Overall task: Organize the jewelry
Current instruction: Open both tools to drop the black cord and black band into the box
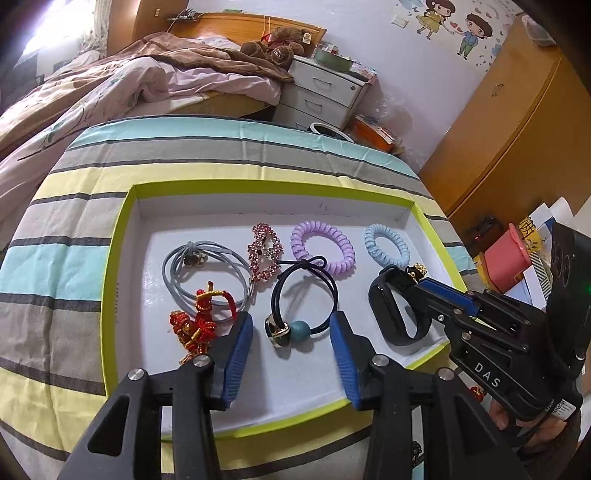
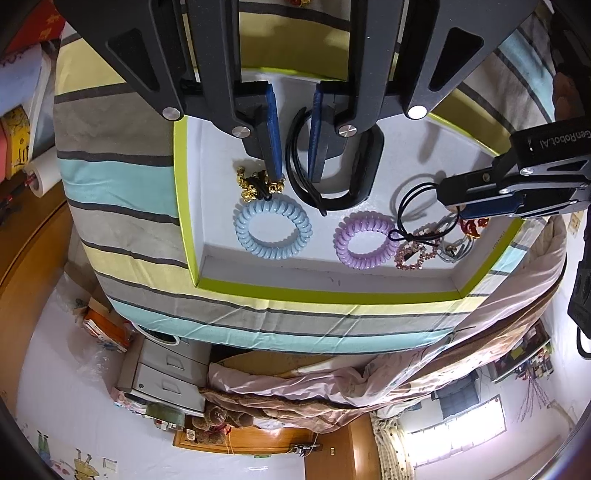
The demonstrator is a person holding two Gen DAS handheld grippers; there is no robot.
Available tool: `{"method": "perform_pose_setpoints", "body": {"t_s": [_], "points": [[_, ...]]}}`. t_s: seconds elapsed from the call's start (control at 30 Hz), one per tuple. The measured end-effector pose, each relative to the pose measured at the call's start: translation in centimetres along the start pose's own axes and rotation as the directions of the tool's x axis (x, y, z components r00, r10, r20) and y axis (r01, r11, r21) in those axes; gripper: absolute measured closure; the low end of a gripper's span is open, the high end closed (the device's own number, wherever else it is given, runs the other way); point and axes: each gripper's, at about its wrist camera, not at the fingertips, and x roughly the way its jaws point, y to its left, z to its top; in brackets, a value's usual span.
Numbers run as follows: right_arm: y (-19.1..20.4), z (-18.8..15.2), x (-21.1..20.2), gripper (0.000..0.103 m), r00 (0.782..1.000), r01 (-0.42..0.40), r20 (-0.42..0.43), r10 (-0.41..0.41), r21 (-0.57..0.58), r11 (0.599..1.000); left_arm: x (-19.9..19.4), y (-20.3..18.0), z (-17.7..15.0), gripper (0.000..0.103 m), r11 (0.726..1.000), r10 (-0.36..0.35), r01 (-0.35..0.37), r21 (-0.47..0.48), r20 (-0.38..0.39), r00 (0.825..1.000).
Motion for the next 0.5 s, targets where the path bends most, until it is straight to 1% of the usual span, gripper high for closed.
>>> {"method": "perform_pose_setpoints", "body": {"t_s": [0.13, 0.2, 0.3, 0.4, 0.43, 0.5], "points": [[0.1, 0.0, -0.5, 0.087, 1.0, -0.001, 0.015, 0.001, 0.001, 1.0, -0.5, -0.3, -0.1, 0.06, 1.0, 0.008, -0.008, 0.0, 0.006, 1.0], [0.1, -0.1, -0.9, 0.087, 1.0, -0.004, 0.024, 0.004, 0.006, 1.0, -1.1, -0.6, -0.3, 0.06, 1.0, 0.002, -0.003, 0.016, 0.02, 1.0], [0.0, -0.1, -1.6, 0.085, 0.999, -0.005, 0.04, 0.004, 0.014, 1.0, -1.9, -1.5, -0.4, 0.06, 0.997, 0.053, -0.055, 0.049, 0.044, 0.998], [0.0, -0.3, -2.6, 0.078, 0.998, -0.008, 0.062, 0.006, 0.021, 1.0, -3.0, -2.0, -0.7, 0.059, 0.996, 0.064, -0.068, 0.056, 0.063, 0.996], [0.0, -0.4, -2.9, 0.076, 0.998, -0.007, 0.068, 0.006, 0.024, 1.0, -3.3, -2.3, -0.9, 0.059, 0.994, 0.086, -0.091, 0.066, 0.075, 0.993], [0.1, -0.7, -3.6, 0.075, 0.997, -0.008, 0.08, 0.005, 0.03, 1.0, -4.0, -2.8, -1.3, 0.059, 0.988, 0.122, -0.13, 0.083, 0.093, 0.988]]}}
